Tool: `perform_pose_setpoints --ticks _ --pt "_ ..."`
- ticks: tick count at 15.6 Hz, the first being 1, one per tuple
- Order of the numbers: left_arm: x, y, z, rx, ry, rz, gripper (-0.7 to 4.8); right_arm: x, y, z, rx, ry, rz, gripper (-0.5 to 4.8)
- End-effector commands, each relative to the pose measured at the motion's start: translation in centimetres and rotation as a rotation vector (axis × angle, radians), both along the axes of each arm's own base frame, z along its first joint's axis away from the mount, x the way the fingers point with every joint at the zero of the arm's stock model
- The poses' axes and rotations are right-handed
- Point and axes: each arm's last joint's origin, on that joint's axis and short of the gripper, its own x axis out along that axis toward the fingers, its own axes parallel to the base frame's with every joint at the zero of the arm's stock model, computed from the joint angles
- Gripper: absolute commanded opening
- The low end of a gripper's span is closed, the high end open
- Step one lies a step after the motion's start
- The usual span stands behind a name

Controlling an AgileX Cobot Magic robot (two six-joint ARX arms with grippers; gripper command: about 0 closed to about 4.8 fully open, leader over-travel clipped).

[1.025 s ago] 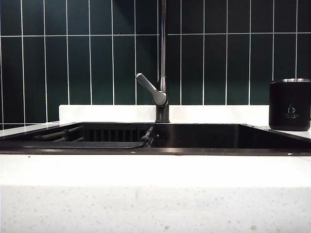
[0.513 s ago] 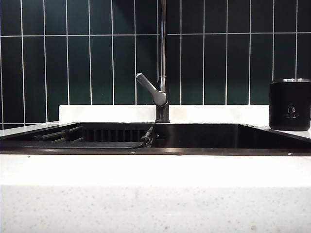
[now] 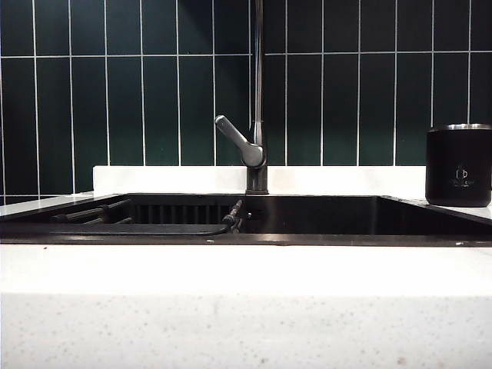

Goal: Pick up the mug next to the sink, go to the faucet to get some water, pour the water into the sink, and finally put the mug back to its place.

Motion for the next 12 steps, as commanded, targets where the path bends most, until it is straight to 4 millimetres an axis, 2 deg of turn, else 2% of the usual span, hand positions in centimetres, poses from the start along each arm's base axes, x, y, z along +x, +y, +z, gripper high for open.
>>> perform_pose_setpoints --ticks 1,4,7,8,10,12 --pt "-0.5 0.0 1.8 -0.031 -0.029 -0.021 -0.06 -0.8 -0.1 2.1 0.051 0.04 -0.054 -0.06" --pt "-1.0 -0.2 2.9 -0.09 -0.017 -0.086 -0.06 -2.2 -0.1 5.6 0.049 -0.026 -0.083 -0.06" --pt "-2.4 -0.4 6.5 -0.004 -0.114 -0.176 -0.06 -2.8 -0.1 9.1 -0.049 0.022 -0.103 -0.06" --pt "-3.0 -0.4 8.8 0.071 -0.157 -0.176 -0.06 -2.7 -0.1 11.3 -0.15 0.026 -0.11 -0.06" --pt "-2.4 -0.4 11.0 0.109 -0.139 -0.145 -0.06 -1.6 -0.3 13.5 -0.16 0.038 -0.148 -0.06" --pt "-0.3 -0.5 12.1 0.104 -0.056 -0.149 -0.06 0.0 -0.4 14.5 -0.161 0.06 -0.147 -0.06"
